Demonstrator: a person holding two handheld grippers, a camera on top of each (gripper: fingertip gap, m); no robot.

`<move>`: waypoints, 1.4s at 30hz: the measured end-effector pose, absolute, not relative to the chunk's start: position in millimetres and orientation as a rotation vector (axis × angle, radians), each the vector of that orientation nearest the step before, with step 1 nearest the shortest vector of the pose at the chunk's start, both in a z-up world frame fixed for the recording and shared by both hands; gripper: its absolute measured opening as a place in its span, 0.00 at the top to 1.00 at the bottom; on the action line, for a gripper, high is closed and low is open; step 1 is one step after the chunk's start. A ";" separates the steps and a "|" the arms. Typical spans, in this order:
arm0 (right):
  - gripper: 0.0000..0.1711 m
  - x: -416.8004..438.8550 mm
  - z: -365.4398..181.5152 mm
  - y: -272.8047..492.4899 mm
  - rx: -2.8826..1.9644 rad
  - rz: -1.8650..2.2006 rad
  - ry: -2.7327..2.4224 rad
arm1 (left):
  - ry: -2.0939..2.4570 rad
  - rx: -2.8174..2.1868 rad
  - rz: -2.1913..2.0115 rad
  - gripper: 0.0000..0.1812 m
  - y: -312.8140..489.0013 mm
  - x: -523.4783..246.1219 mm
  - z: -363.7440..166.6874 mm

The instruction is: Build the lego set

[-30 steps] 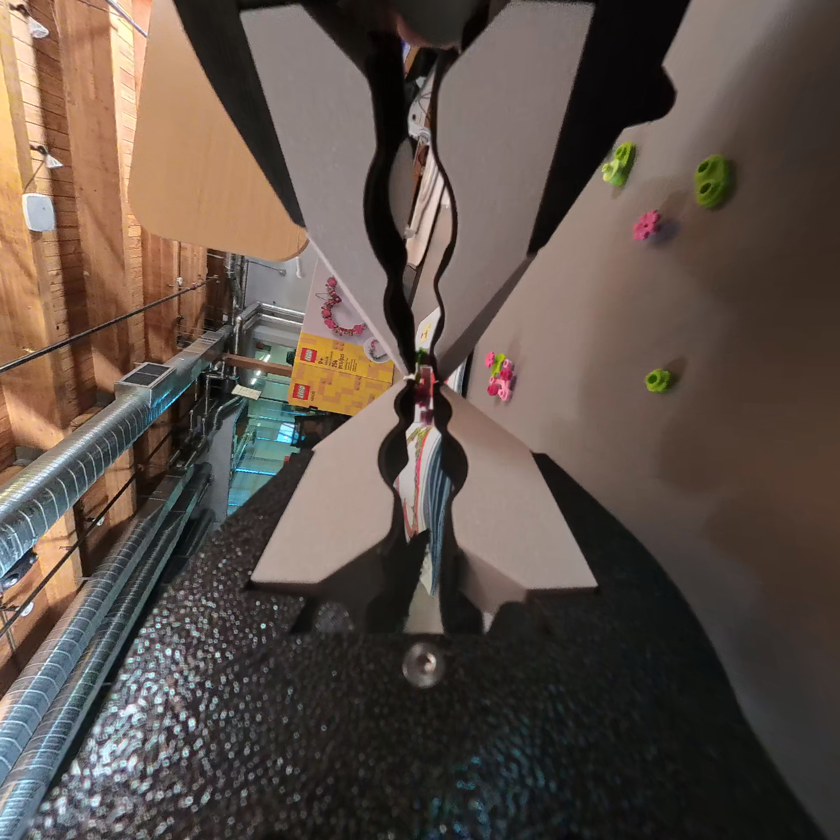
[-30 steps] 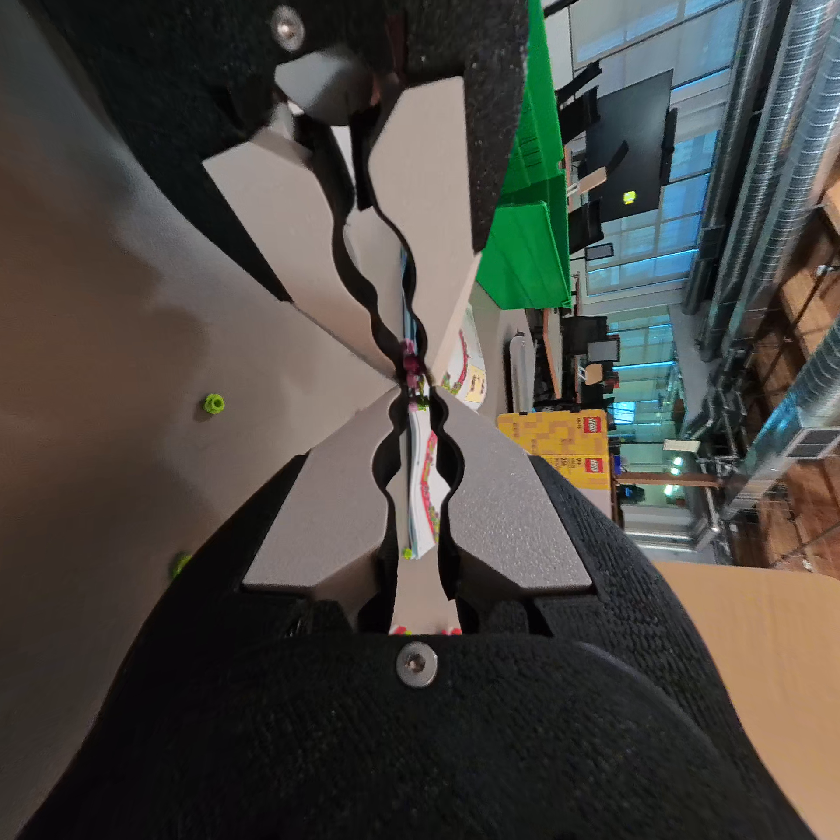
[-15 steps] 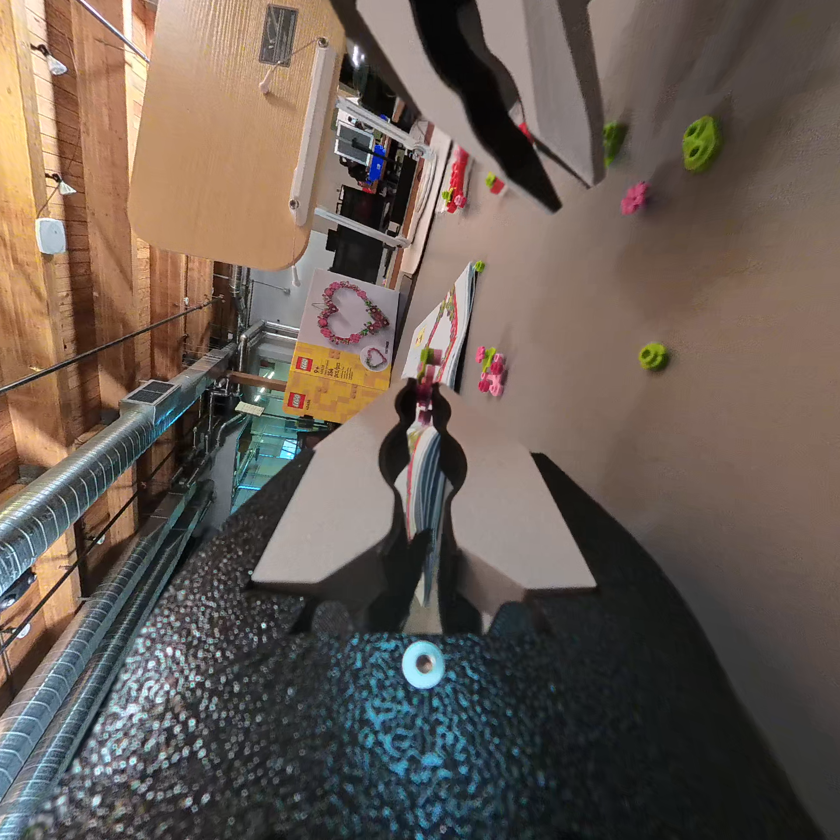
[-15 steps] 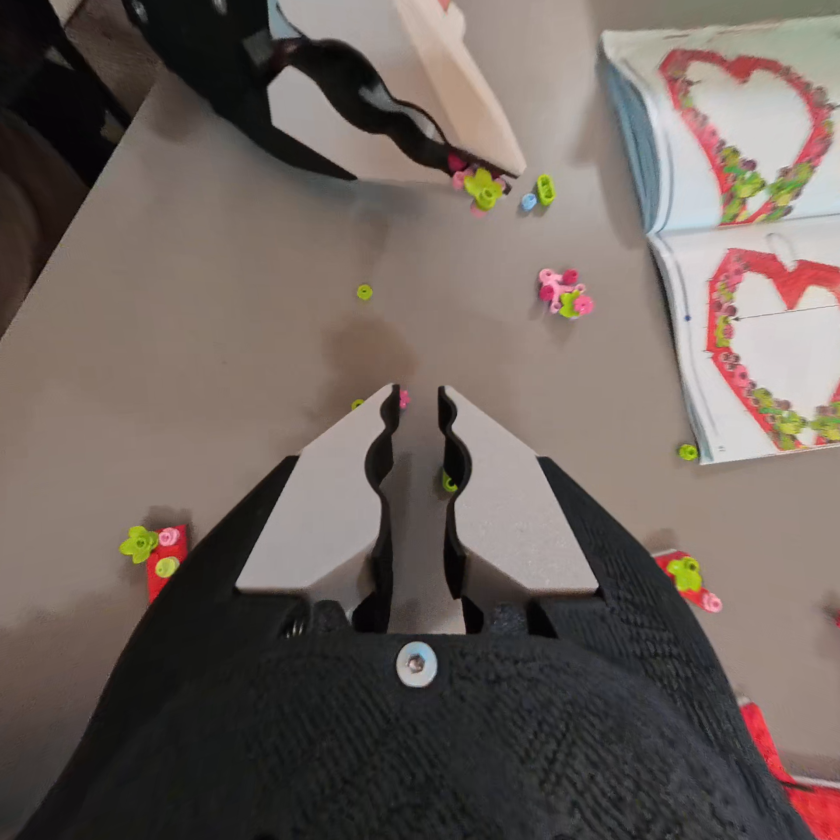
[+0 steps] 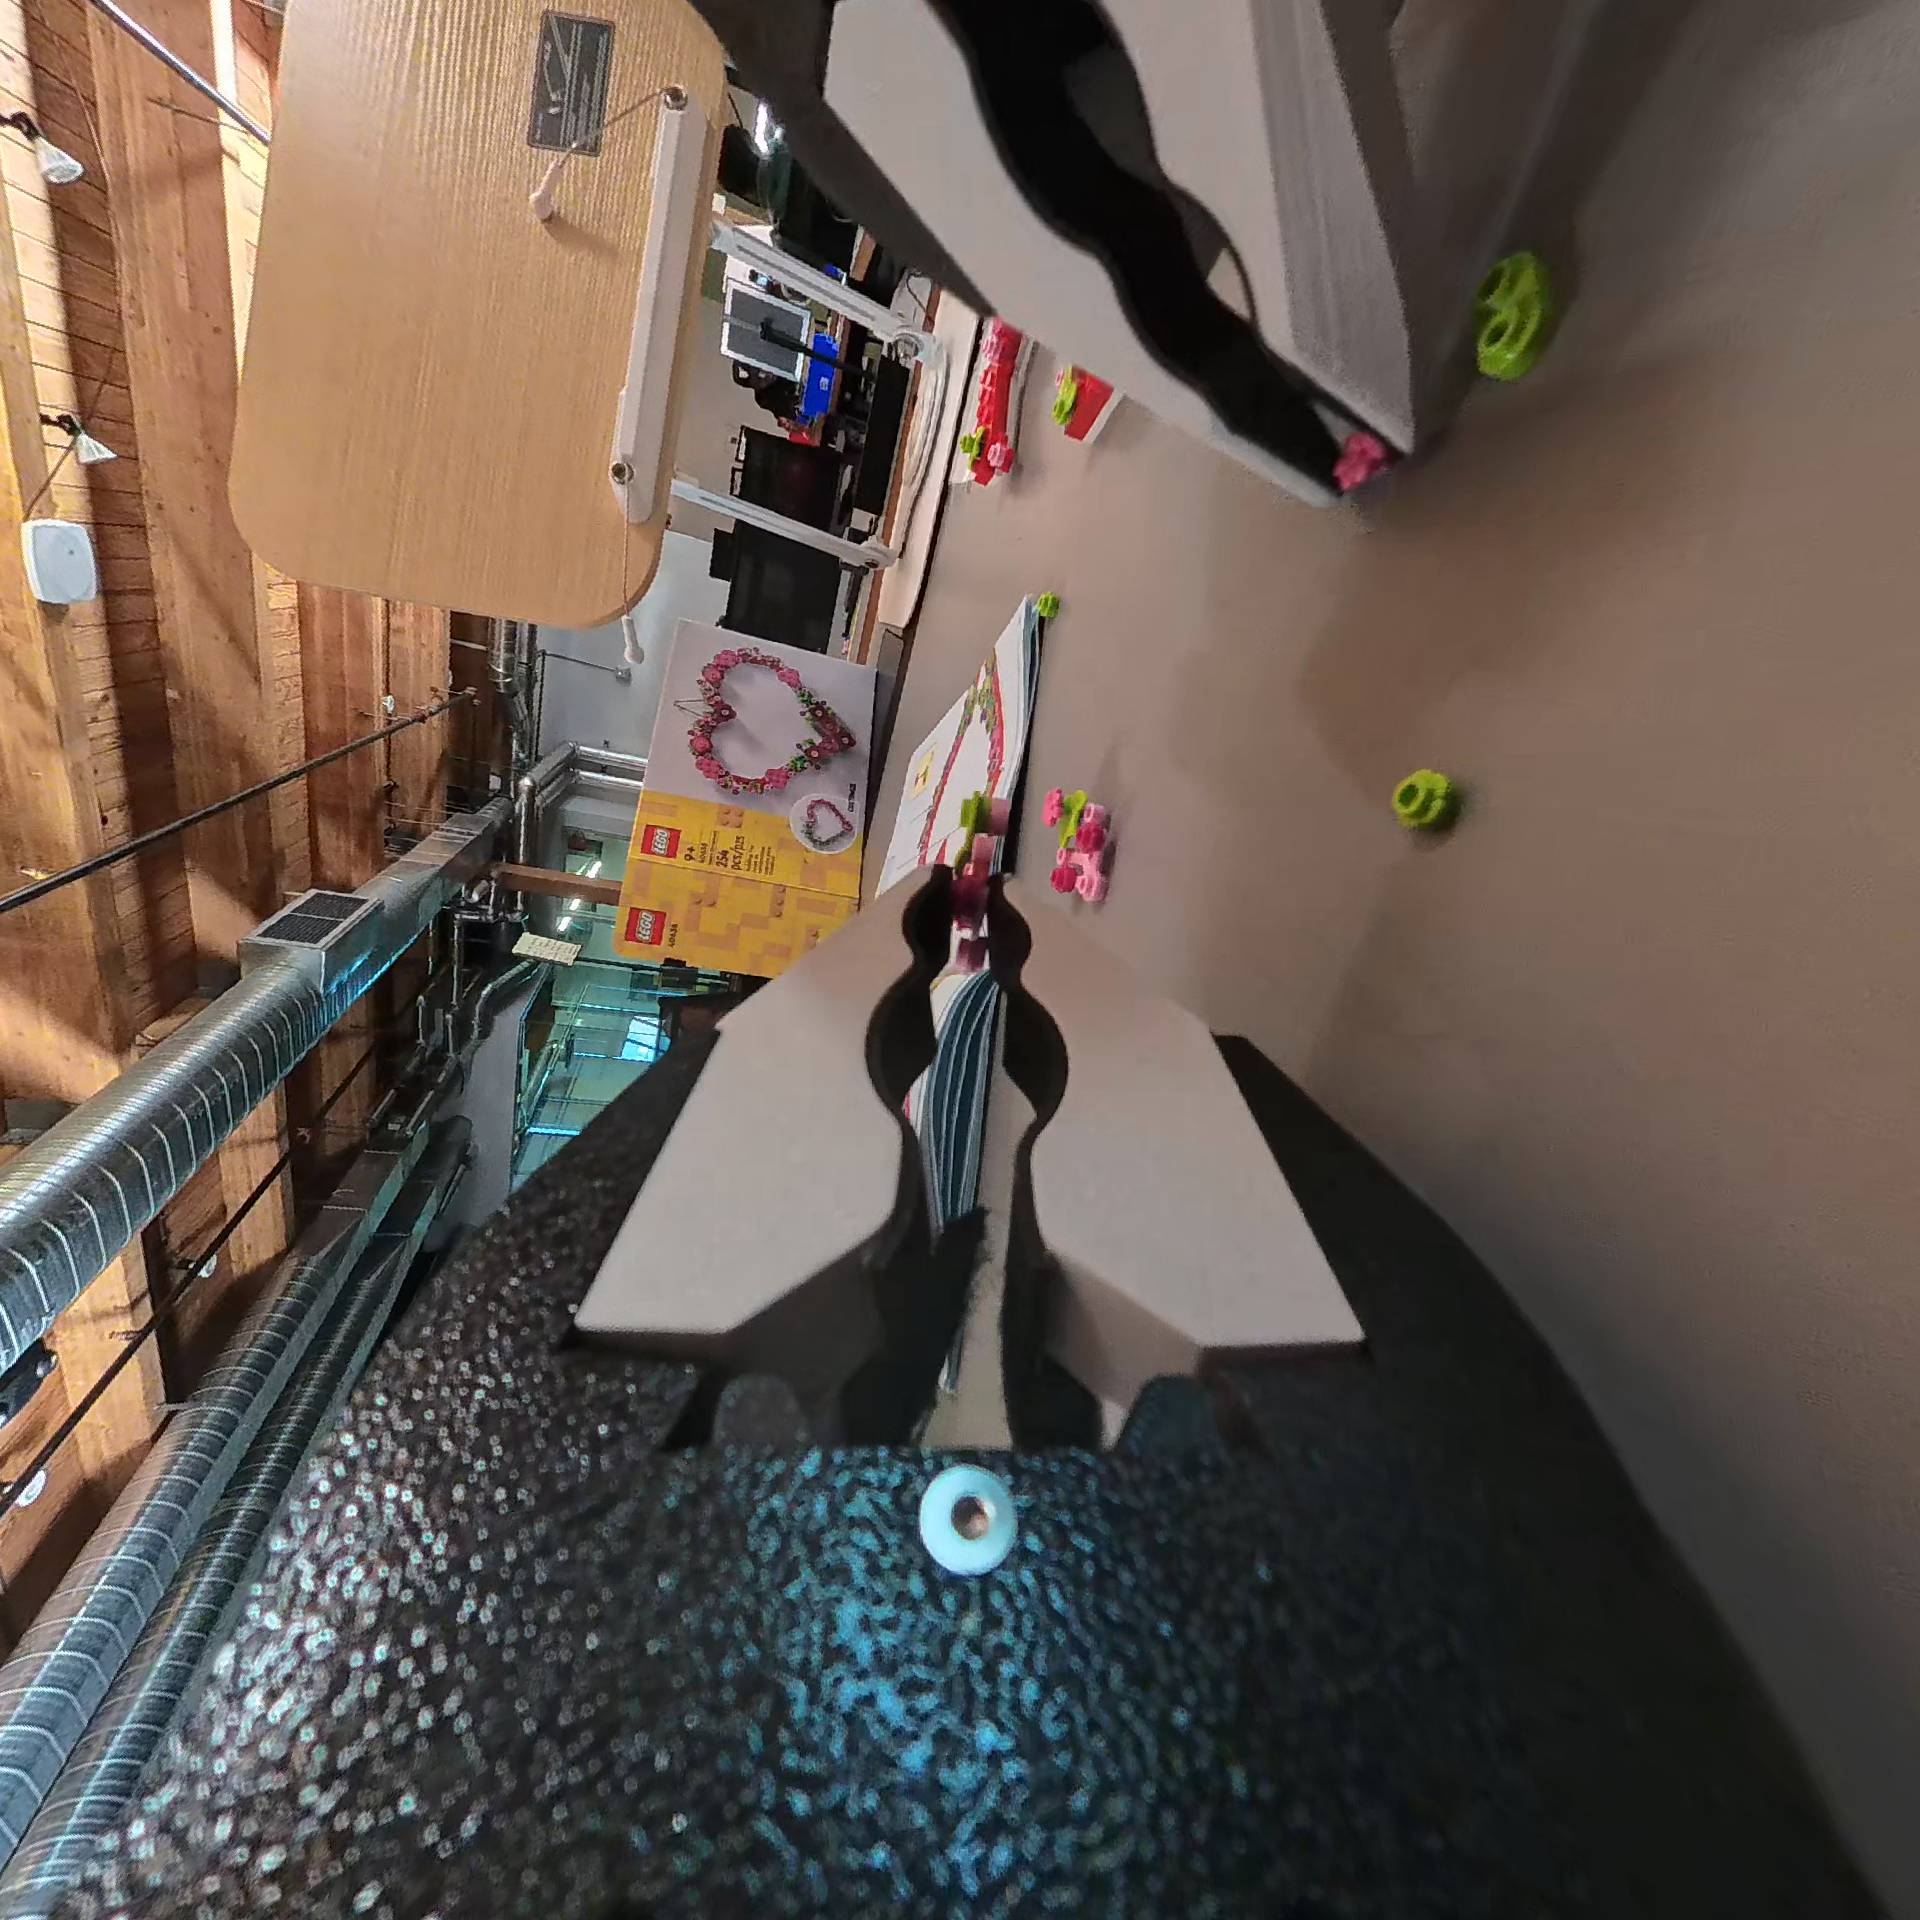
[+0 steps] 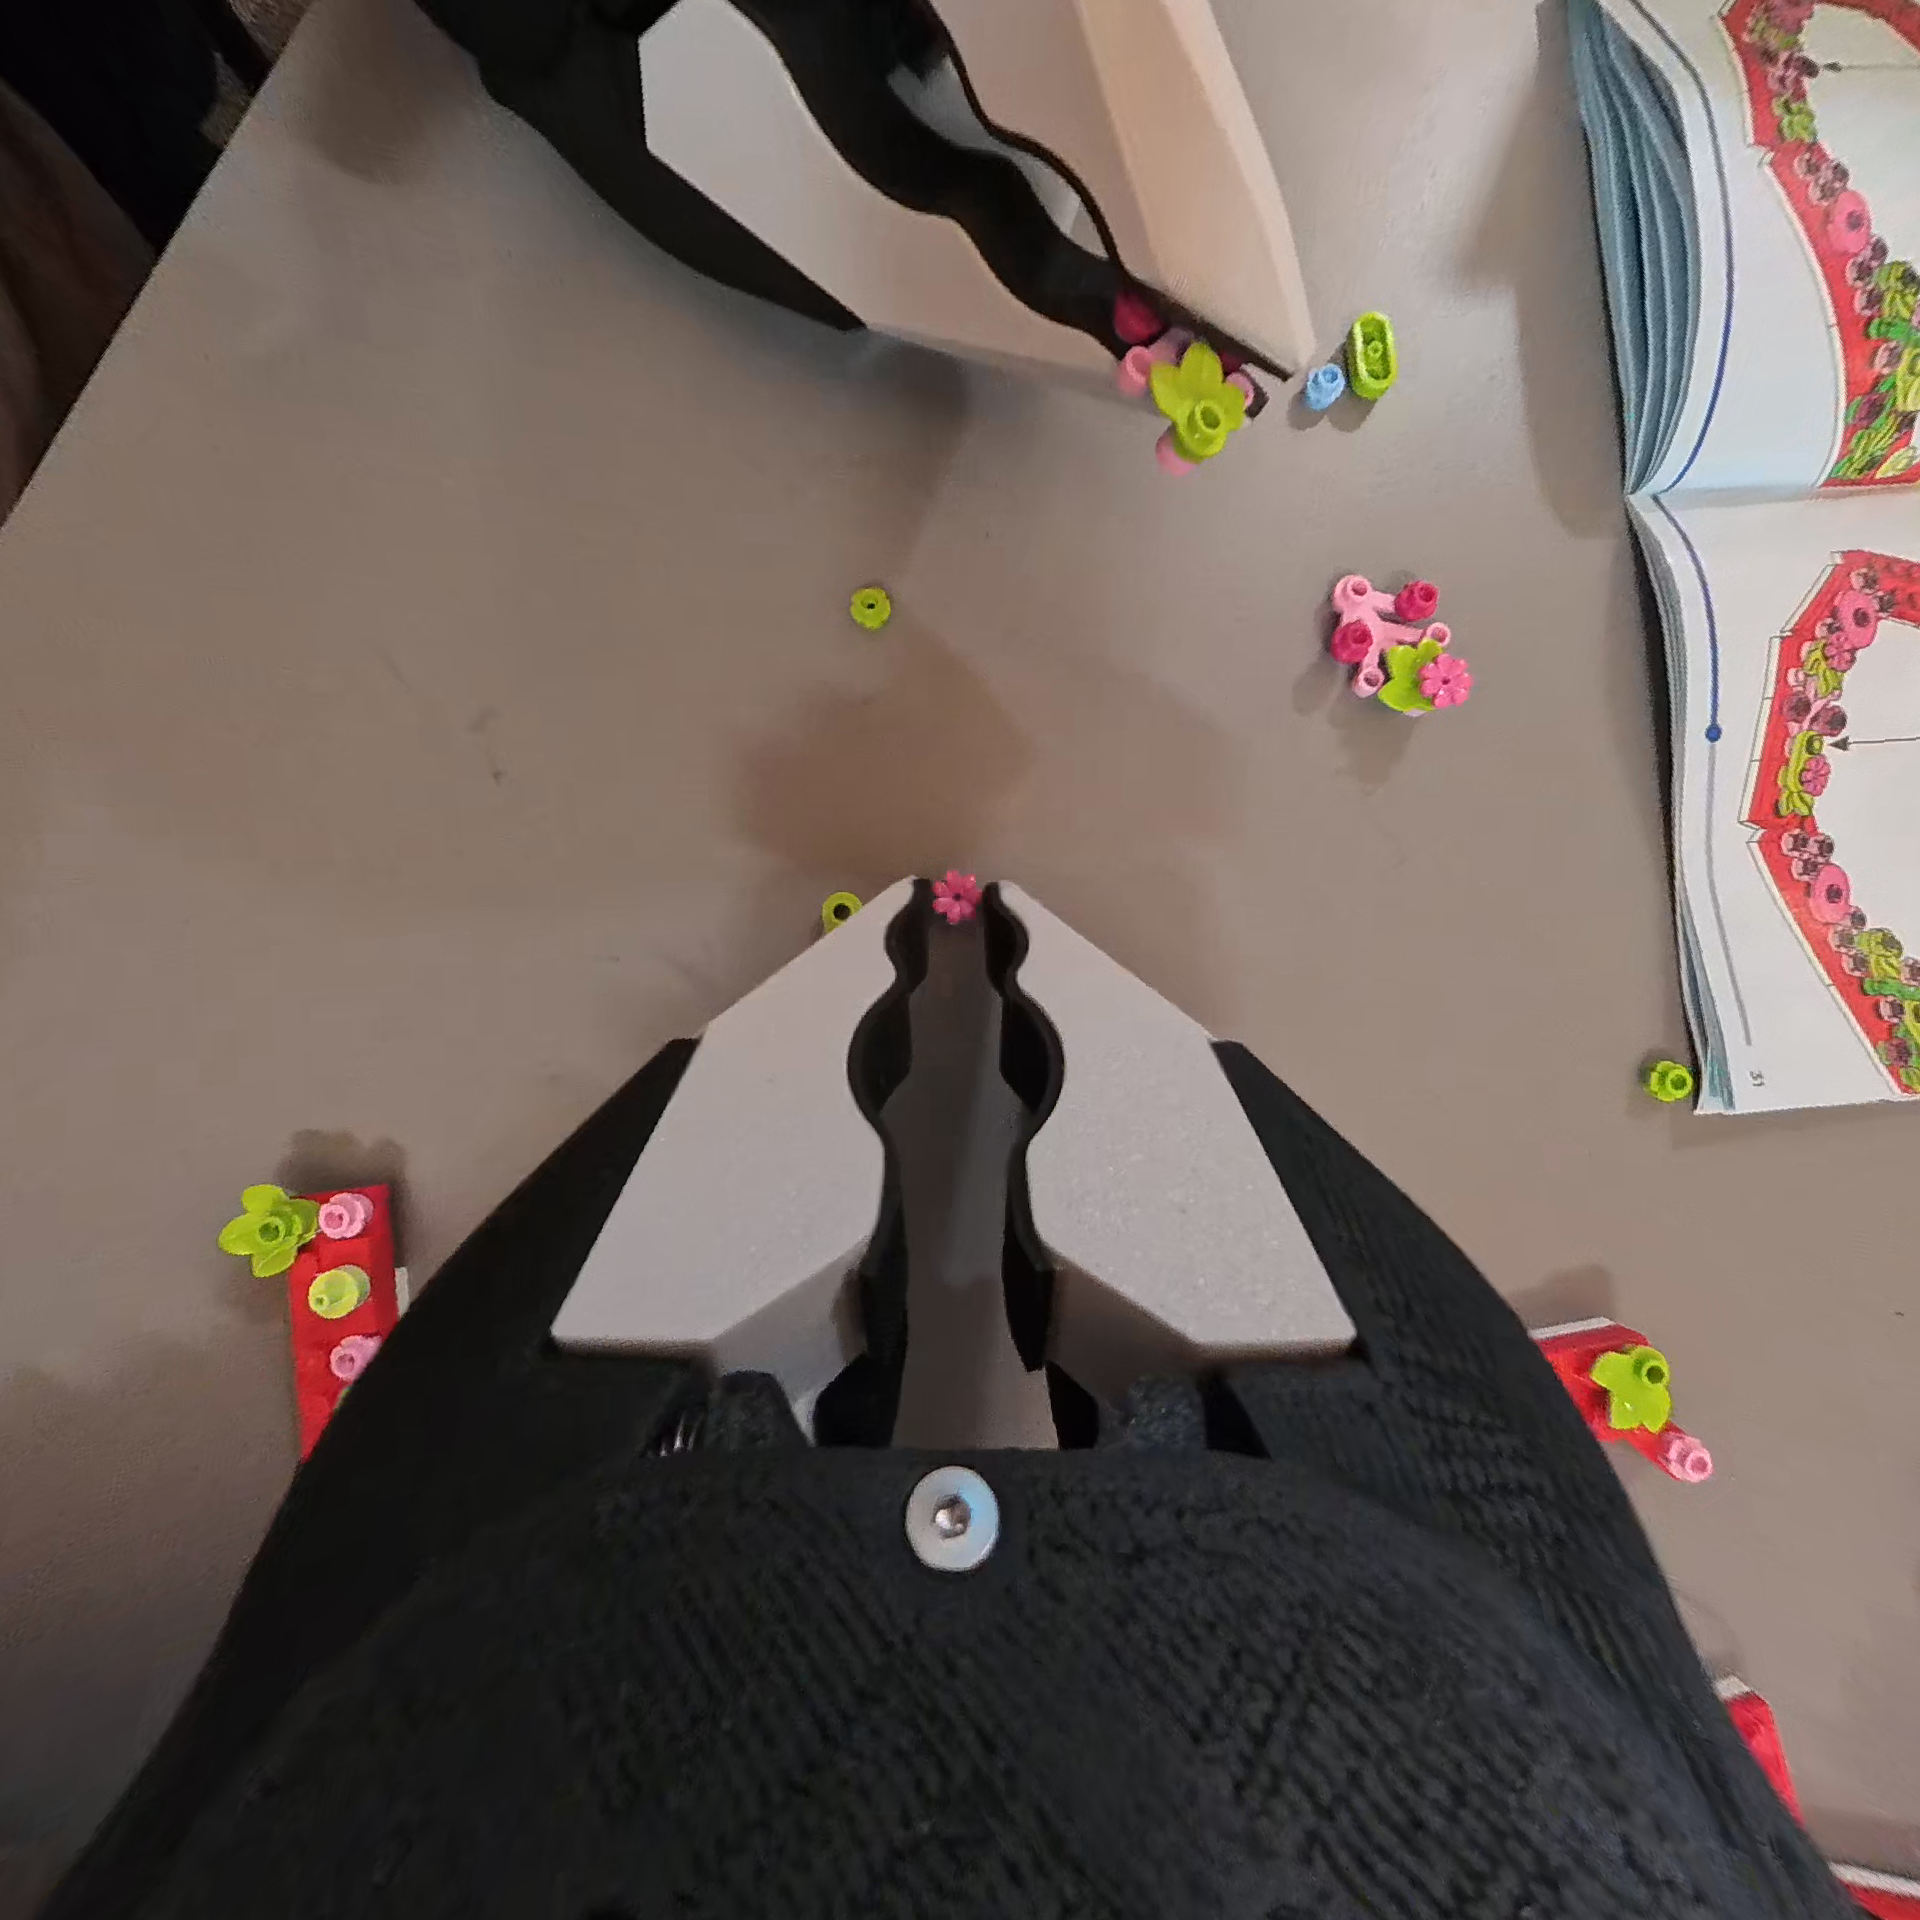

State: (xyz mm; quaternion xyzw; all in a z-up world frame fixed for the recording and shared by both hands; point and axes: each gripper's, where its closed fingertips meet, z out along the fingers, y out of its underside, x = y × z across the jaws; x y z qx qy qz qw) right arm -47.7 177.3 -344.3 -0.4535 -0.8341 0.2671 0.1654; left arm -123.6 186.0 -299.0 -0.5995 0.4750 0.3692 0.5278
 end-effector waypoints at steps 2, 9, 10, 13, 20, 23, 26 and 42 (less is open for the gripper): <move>0.95 -48.8 -342.5 177.3 -1.282 0.768 -2.367 | 1.139 -1.425 0.881 0.98 185.7 -122.3 -298.6; 0.95 -72.6 -284.6 158.7 -1.221 1.248 -2.070 | 1.228 -1.258 0.877 0.98 175.8 -98.9 -292.0; 0.95 -73.4 -281.7 156.6 -1.210 1.275 -2.059 | 1.257 -1.213 0.889 0.98 173.4 -94.2 -292.3; 0.95 -75.3 -276.9 150.2 -1.208 1.365 -2.036 | 1.295 -1.132 0.902 0.98 167.6 -83.7 -290.6; 0.95 -76.2 -282.4 147.4 -1.263 1.493 -2.015 | 1.281 -1.144 0.871 0.98 167.0 -82.3 -289.6; 0.95 -76.2 -283.2 147.6 -1.258 1.487 -2.019 | 1.289 -1.130 0.876 0.98 166.3 -81.3 -290.0; 0.95 -75.6 -282.9 148.4 -1.259 1.493 -2.017 | 1.283 -1.126 0.870 0.98 165.8 -81.6 -288.9; 0.95 -72.8 -292.2 147.9 -1.241 1.274 -2.129 | 1.337 -1.108 0.890 0.98 164.1 -77.7 -295.3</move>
